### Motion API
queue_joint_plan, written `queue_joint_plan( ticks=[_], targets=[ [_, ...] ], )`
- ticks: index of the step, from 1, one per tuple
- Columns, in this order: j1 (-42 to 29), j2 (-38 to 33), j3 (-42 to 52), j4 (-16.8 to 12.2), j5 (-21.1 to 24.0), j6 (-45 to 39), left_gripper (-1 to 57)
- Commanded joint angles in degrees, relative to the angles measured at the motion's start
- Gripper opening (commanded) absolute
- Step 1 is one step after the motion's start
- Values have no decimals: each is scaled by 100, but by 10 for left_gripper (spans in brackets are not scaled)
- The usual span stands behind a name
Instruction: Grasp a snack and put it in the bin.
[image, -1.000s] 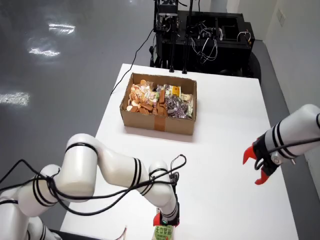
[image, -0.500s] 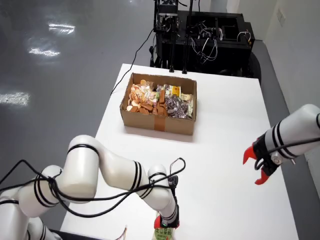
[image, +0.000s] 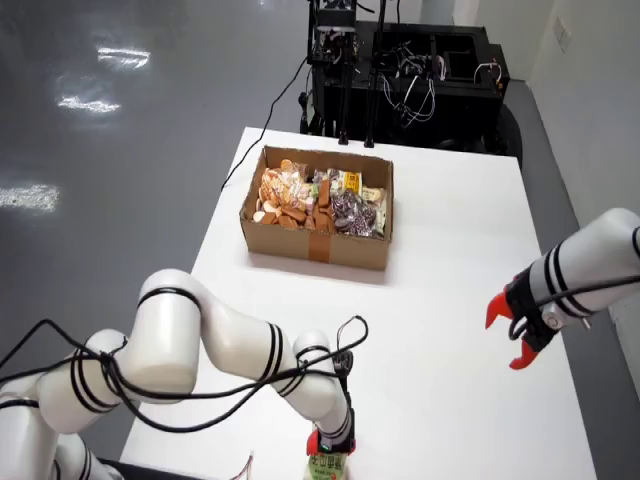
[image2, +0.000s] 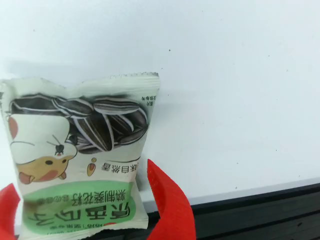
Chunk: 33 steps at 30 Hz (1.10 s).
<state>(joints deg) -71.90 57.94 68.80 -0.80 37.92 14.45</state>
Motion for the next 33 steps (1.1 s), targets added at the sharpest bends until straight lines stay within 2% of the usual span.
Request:
queue_joint_plan(
  ticks=[1,9,14,19,26,33],
  targets=[
    [21,42,3,7,-89,16,508],
    [52,164,12,0,-199,37,498],
    [50,194,12,-10,-248,58,464],
    [52,204,11,-8,-205,-2,414],
    [30,208,-8,11,-188,-170,298],
    [2,170,-85,33,-61,-293,230]
  ],
)
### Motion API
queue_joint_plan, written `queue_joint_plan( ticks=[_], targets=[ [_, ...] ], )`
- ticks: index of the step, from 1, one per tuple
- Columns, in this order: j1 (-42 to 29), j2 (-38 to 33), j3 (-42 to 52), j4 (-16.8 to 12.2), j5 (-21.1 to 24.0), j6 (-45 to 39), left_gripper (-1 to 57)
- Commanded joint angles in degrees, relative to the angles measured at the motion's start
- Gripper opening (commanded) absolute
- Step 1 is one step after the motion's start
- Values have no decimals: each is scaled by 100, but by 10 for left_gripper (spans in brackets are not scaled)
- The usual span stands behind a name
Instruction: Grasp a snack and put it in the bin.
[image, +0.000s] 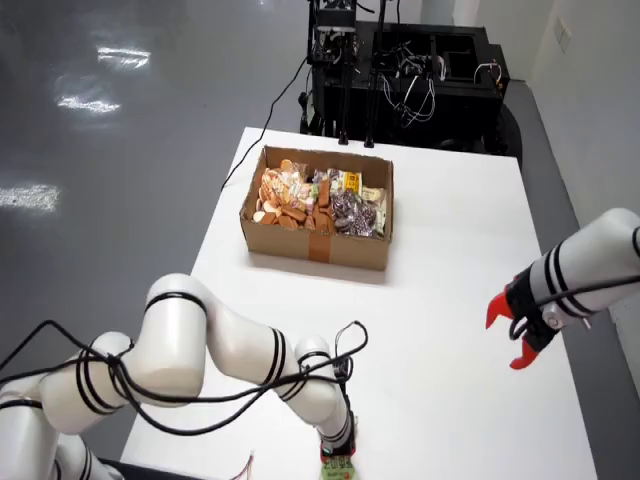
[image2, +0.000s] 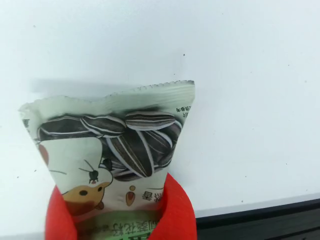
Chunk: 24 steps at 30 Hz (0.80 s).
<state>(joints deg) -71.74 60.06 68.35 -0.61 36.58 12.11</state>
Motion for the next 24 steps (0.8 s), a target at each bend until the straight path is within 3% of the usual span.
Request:
queue_joint_plan(
  ticks=[1,11,24],
  targets=[
    [-16,-59,-49,16,84,-79,220],
    [-1,-345,-102,50,205,-284,146],
    [397,-1260,-129,290,236,-708,136]
  ],
)
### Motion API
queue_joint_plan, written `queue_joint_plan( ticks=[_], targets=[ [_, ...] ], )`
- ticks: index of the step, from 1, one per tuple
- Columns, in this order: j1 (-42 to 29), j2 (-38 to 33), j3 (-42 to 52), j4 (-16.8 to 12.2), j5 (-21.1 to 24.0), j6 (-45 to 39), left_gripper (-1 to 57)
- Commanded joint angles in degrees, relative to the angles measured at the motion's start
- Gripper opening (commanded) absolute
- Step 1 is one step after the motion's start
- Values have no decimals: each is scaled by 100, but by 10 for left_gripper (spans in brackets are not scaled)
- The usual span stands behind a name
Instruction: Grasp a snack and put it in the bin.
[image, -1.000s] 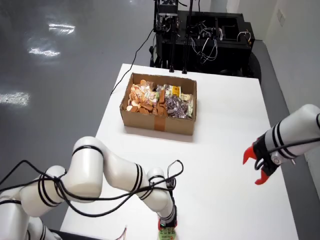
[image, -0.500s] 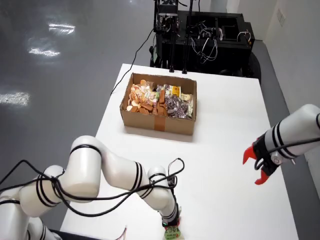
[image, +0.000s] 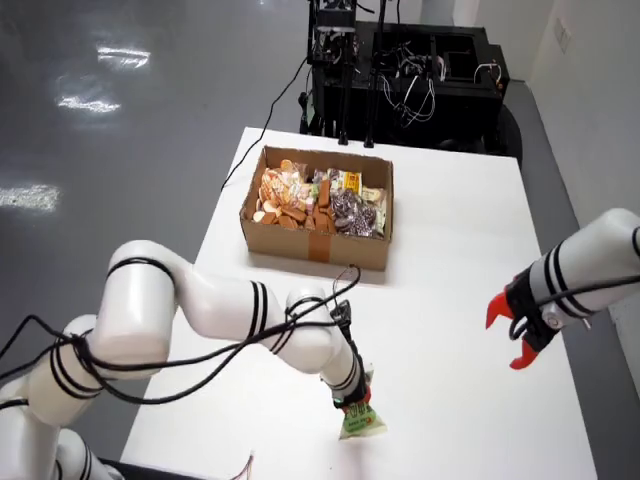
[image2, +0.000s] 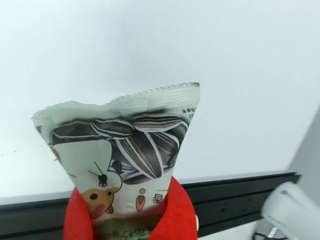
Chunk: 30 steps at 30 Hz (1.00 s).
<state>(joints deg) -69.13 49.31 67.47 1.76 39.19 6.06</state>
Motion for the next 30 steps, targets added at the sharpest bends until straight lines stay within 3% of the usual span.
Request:
queue_joint_plan(
  ticks=[1,21,30],
  targets=[
    [182,-229,-63,66,-27,-130,136],
    [1282,-326,-1417,645,144,-667,149],
    [1828,232,-2616,826,196,-727,154]
  ],
)
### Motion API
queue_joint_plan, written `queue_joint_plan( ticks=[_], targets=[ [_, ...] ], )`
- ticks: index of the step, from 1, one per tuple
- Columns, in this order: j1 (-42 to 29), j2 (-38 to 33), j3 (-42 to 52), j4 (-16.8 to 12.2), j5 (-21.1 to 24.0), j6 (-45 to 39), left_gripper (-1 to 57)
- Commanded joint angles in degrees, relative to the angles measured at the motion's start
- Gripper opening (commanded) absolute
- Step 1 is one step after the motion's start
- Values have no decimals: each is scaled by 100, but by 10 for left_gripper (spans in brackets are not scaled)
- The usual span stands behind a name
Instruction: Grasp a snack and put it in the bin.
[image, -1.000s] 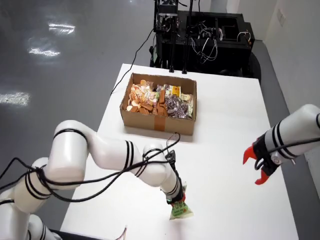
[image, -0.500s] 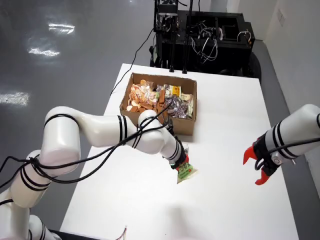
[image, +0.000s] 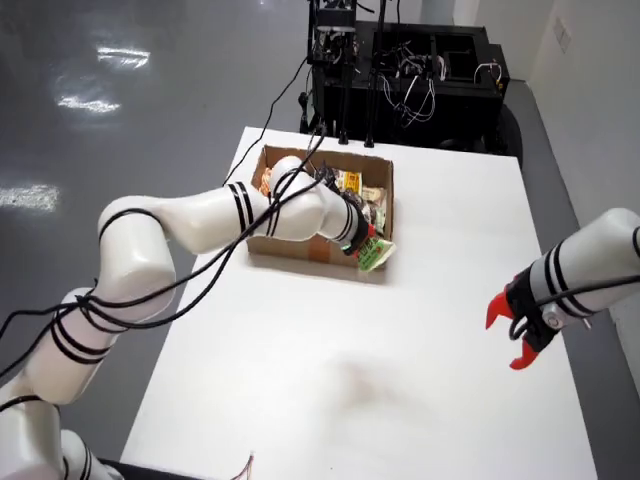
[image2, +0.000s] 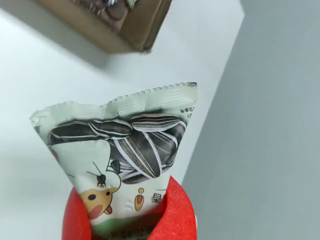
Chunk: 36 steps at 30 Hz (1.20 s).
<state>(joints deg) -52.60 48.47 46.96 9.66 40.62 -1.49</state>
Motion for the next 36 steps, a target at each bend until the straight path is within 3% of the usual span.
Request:
queue_joint_plan(
  ticks=[1,9,15,26,32,36],
  targets=[
    [230,428,-777,46,75,39,154],
    [698,1380,-2543,86,229,76,155],
    [1060,1693,-3170,104,164,74,156],
    [1504,1799,-3263,141,-695,71,152],
    [1644,1820,-3225,136,-1195,77,207],
    [1728,1843,-3238,127,-1440,72,299]
  ],
)
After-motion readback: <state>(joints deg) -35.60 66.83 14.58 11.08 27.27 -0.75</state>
